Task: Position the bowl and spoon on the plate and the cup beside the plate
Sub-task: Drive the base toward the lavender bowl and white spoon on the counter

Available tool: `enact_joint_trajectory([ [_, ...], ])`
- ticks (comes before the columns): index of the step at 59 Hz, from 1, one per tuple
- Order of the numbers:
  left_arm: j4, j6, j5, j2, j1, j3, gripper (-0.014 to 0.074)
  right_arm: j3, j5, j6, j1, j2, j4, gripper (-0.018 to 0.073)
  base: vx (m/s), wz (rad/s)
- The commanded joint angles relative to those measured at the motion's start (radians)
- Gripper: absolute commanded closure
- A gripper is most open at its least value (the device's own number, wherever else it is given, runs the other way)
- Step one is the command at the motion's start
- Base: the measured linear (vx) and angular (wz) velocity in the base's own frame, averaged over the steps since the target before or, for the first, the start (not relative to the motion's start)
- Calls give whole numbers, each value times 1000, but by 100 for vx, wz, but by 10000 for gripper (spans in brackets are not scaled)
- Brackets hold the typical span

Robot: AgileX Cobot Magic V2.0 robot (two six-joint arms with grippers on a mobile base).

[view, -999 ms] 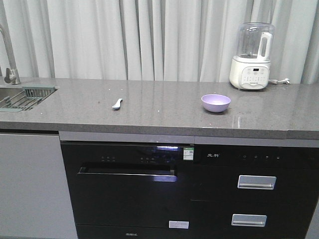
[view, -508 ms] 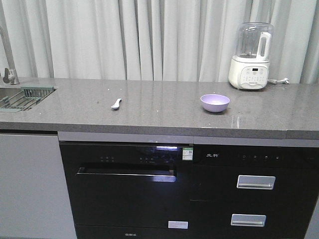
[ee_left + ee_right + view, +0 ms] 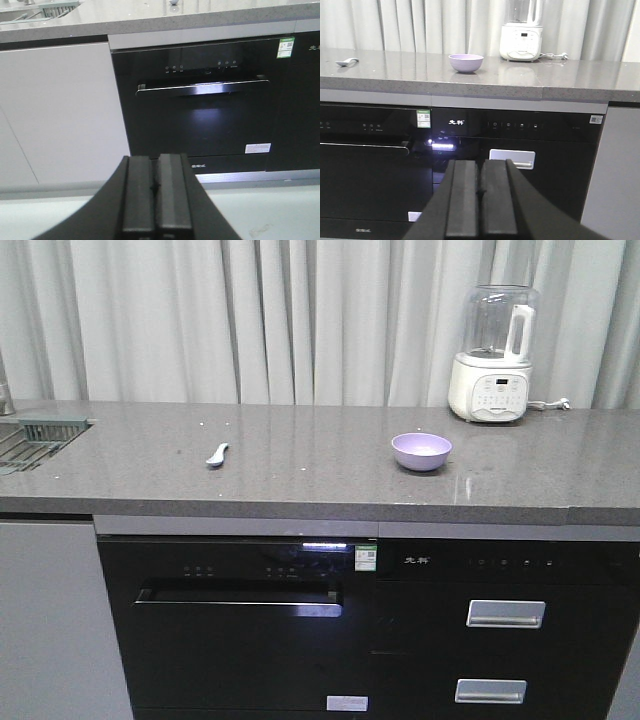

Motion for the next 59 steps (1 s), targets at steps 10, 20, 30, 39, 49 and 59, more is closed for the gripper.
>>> enact_joint_trajectory([
  [10, -7, -6, -78, -12, 1, 20, 602, 18, -84, -6, 2, -16, -9, 568, 14, -6],
  [20, -7, -6, -78, -12, 1, 20, 602, 18, -84, -6, 2, -16, -9, 568, 16, 8],
  [30, -7, -6, -78, -12, 1, 20, 602, 18, -84, -6, 2, -16, -9, 568, 22, 10],
  [39, -7, -6, -78, -12, 1, 20, 602, 18, -84, -6, 2, -16, -9, 568, 27, -2],
  [49, -7, -6, -78, -12, 1, 20, 602, 18, -84, -6, 2, -16, -9, 568, 32, -9],
  [59, -7, -6, -78, -12, 1, 20, 602, 18, -84, -6, 2, -16, -9, 568, 38, -12],
])
